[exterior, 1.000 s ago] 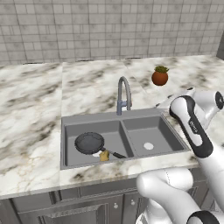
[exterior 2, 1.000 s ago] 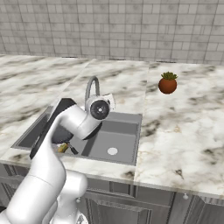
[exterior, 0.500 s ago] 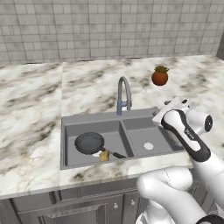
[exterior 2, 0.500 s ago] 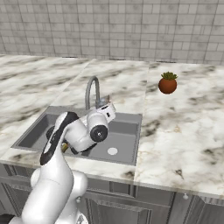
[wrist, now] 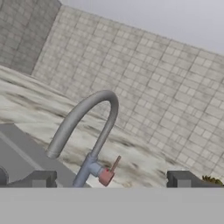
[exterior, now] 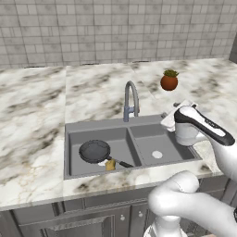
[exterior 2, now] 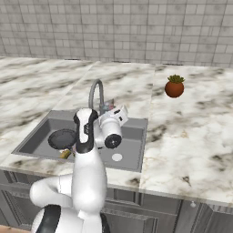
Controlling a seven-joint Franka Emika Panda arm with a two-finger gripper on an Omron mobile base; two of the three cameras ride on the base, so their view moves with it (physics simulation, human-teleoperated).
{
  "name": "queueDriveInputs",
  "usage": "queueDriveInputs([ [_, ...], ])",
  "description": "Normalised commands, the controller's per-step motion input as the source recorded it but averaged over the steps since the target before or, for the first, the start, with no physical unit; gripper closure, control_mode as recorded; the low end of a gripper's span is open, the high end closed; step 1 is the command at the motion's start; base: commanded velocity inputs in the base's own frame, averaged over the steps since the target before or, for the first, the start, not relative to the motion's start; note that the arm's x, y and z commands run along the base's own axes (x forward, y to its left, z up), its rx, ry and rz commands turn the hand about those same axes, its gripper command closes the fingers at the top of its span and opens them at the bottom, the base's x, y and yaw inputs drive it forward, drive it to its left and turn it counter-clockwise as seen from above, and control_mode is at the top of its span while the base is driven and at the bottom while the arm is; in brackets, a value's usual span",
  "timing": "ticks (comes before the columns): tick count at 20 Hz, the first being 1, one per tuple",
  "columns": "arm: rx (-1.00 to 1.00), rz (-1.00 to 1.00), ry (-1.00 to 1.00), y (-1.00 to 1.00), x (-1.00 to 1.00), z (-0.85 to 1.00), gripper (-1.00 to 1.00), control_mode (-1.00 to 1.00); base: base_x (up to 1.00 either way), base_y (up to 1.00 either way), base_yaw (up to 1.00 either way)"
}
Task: Pick the pan and sponge and place them into the sink. Then turn on the water.
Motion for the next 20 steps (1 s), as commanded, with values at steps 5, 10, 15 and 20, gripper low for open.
queueDriveInputs([
  [5,0.02,0.0,0.0,0.0,0.16,0.03,-1.0,-1.0,0.0,0.0,0.0],
  [10,0.13,0.02,0.15,0.0,0.0,0.22,-1.0,-1.0,0.0,0.0,0.0],
  [15,0.22,0.02,0.24,0.0,0.0,0.57,-1.0,-1.0,0.0,0.0,0.0],
  [20,0.19,0.0,0.22,-0.03,0.01,0.95,-1.0,-1.0,0.0,0.0,0.0],
])
